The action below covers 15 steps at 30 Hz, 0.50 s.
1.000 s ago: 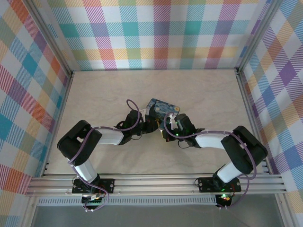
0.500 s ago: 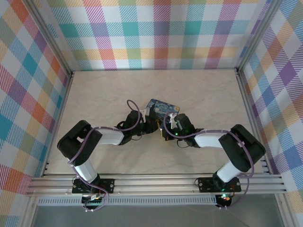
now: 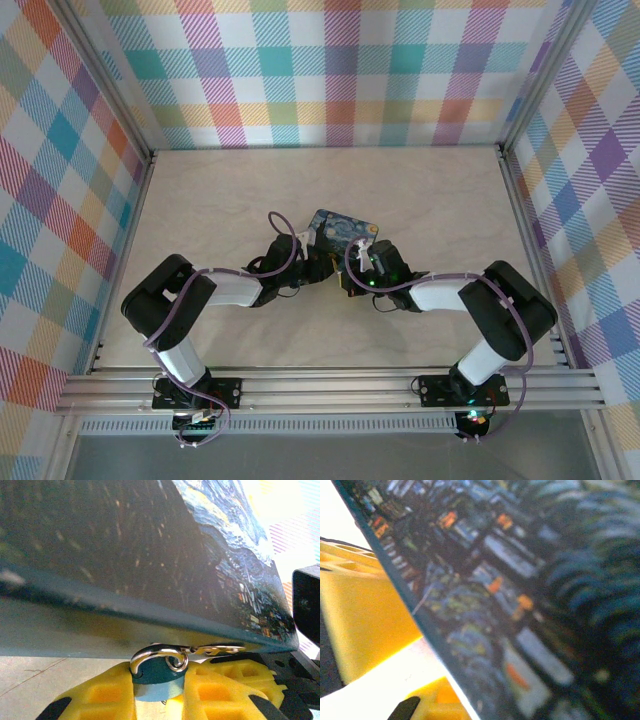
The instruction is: Unlock a padlock with a key
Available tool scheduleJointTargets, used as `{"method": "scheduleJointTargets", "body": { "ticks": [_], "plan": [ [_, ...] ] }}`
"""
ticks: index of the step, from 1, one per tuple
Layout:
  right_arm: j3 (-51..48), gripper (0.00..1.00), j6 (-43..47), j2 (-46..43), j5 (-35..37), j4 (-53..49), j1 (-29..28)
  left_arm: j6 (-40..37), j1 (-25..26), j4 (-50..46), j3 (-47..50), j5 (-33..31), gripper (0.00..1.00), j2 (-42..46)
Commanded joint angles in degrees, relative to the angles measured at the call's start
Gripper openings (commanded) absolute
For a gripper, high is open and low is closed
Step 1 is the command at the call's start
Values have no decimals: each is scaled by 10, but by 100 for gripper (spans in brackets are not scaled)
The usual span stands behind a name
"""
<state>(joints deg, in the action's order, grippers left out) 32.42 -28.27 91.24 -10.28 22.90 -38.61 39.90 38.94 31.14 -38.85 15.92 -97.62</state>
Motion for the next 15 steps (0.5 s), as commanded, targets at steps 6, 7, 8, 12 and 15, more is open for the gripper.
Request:
{"method": "scheduleJointTargets", "body": {
  "ticks": [6,7,8,12,15],
  "plan": [
    [-12,0,-2,7,-5,-4,-3,18,11,17,-21,-8,21,10],
    [-14,0,-2,8,-5,-4,-3,19,11,16,-21,-9,21,10],
    [-16,0,-2,7,-7,-3,-4,21,11,15,-22,-9,21,10],
    [-24,0,-5,8,-10,3,-7,24,11,12,-24,-11,21,10],
    [-30,0,-7,6,-9,10,-8,24,11,10,-24,-13,21,10]
  ]
}}
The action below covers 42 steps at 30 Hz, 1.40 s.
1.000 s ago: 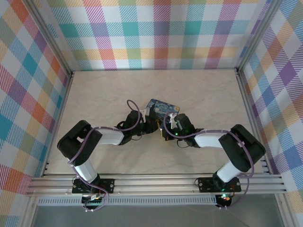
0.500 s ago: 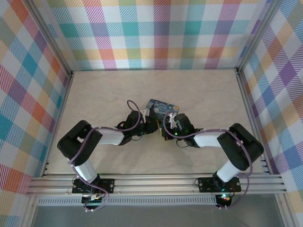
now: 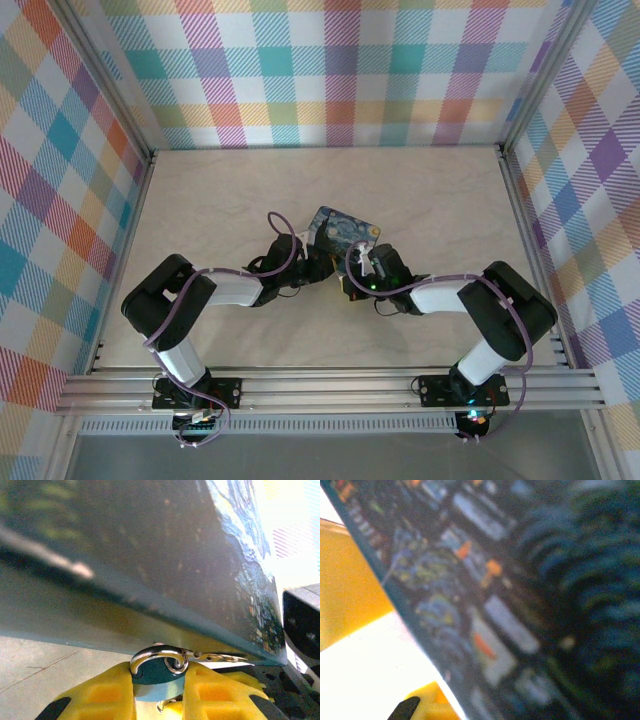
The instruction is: Unlock a padlock with a key
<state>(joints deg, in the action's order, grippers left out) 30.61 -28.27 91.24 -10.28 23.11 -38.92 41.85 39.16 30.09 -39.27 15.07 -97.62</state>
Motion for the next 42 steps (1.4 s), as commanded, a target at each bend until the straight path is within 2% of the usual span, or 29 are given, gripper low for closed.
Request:
{"method": "scheduleJointTargets", "body": {
  "ticks": [1,11,18,26,42],
  "plan": [
    [-14,0,-8,4,-9,13,-5,4,9,19,-20,-4,21,10],
    [-14,0,-11,-12,-6,27,-6,6,10,19,-21,-4,21,8],
    [-25,0,4,-59,40,7,-17,21,12,17,-24,-5,21,7],
    [-23,0,2,-52,65,-5,-27,45,13,3,-31,-8,21,13],
    [-29,0,1,-58,76,-6,-29,43,14,-2,-32,-13,21,16]
  ]
}}
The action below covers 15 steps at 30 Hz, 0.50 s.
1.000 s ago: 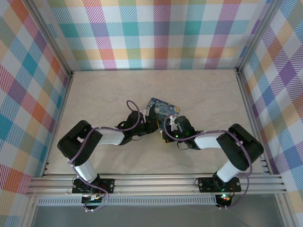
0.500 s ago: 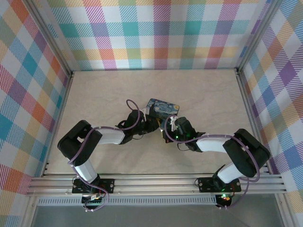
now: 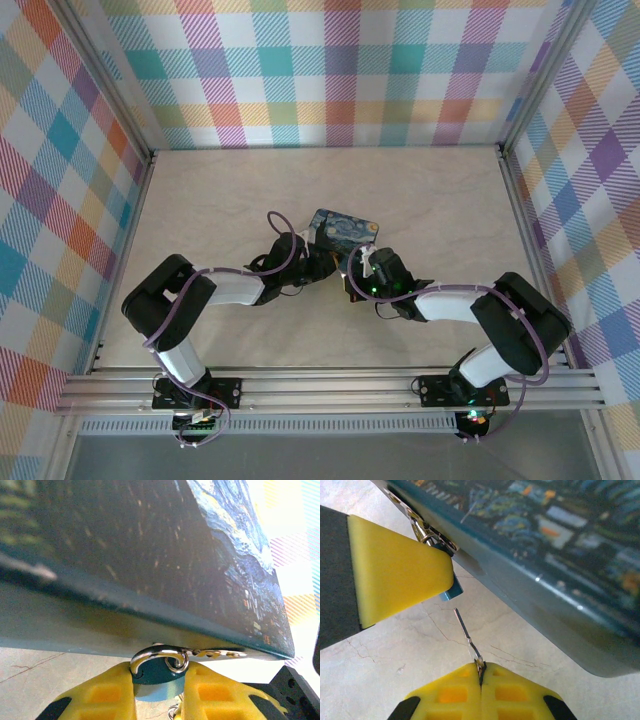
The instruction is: Unlock a padlock with a key
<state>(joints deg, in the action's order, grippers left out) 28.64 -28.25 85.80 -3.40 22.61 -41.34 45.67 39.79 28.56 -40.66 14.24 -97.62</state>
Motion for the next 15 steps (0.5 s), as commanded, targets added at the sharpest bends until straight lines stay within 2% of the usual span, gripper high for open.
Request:
{"method": "scheduleJointTargets", "body": {
  "ticks": [1,15],
  "plan": [
    [-11,0,1,-4,9,0,-5,5,8,12,-17,-4,21,16],
    [-35,0,-2,-2,22,23,-14,6,8,10,-18,-6,21,18]
  ]
}}
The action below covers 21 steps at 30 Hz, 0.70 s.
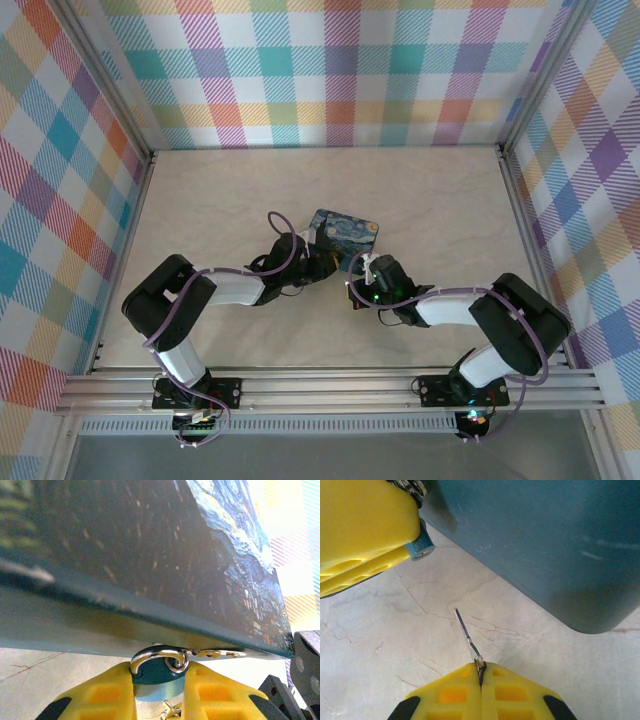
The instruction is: Unlock a padlock with a key
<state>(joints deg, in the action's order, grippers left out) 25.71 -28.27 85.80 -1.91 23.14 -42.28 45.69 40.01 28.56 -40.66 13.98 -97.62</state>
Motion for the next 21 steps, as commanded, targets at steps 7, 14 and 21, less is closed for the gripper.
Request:
{"method": "scheduleJointTargets", "body": {
  "ticks": [7,14,21],
  "plan": [
    [-6,0,-3,1,9,26,-5,6,8,11,-18,-3,21,16],
    [0,0,-6,8,10,38,-5,7,9,11,-21,-2,21,14],
    [6,0,-10,14,9,50,-5,7,9,10,-21,-2,21,11]
  ]
}}
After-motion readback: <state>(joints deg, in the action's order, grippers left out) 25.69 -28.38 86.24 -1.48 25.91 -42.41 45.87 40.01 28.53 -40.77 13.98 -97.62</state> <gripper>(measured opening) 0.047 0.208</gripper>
